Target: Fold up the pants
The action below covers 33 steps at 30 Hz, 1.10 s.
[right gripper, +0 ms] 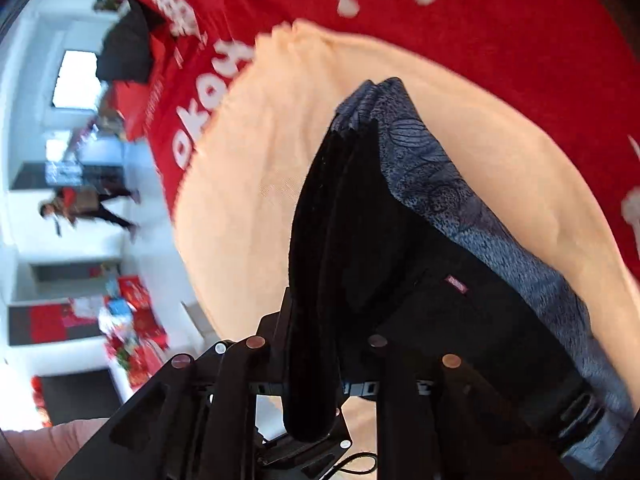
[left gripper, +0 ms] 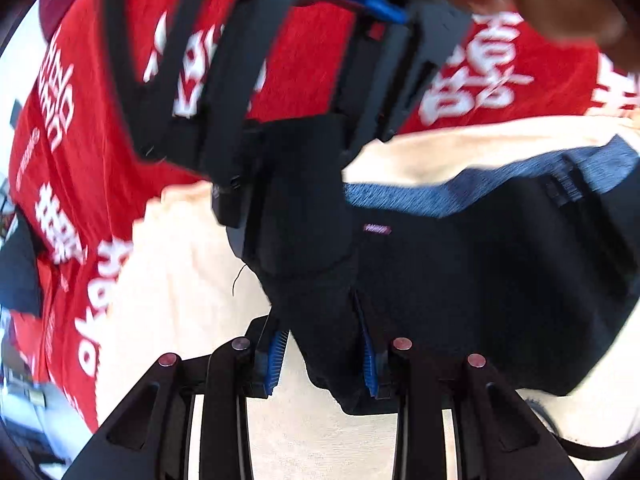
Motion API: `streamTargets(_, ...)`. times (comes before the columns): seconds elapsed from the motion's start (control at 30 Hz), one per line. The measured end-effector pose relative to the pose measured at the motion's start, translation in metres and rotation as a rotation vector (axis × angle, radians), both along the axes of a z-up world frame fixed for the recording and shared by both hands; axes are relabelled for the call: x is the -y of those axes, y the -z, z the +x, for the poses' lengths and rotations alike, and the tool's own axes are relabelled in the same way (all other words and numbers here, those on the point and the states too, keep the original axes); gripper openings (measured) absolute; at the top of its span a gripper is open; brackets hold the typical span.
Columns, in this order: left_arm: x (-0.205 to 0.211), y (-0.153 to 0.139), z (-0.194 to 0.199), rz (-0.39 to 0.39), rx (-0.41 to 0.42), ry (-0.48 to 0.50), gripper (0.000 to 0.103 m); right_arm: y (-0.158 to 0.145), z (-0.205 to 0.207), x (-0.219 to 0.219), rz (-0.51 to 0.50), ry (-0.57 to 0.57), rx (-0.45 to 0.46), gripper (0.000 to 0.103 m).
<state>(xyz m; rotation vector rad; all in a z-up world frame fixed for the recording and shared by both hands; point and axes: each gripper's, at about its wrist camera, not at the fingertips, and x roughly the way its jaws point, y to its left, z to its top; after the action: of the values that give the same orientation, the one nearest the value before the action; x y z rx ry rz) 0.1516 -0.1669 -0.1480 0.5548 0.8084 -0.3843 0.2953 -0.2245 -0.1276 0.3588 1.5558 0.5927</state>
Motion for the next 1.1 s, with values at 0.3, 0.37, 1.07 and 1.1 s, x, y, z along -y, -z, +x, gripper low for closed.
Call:
streamTargets(0.3,0.081,-0.079,-0.052,-0.136,-0.003,0.202,0.033,-0.087,-0.099,0.141,0.189,0.322,0.179,0.019)
streamTargets(0.37,0.109,-0.088,-0.068,-0.148,-0.018,0.257,0.033,-0.098,-0.122,0.174,0.19,0.373,0.206,0.019)
streamTargets(1.07,0.286,0.024,-0.16,0.086,-0.232,0.476,0.075,0.049,-0.291,0.374,0.222,0.839,0.073,0.022)
streamTargets(1.1,0.281,0.021,-0.156,0.068,-0.252,0.463,0.076,0.048,-0.29,0.373,0.215,0.839,0.073,0.022)
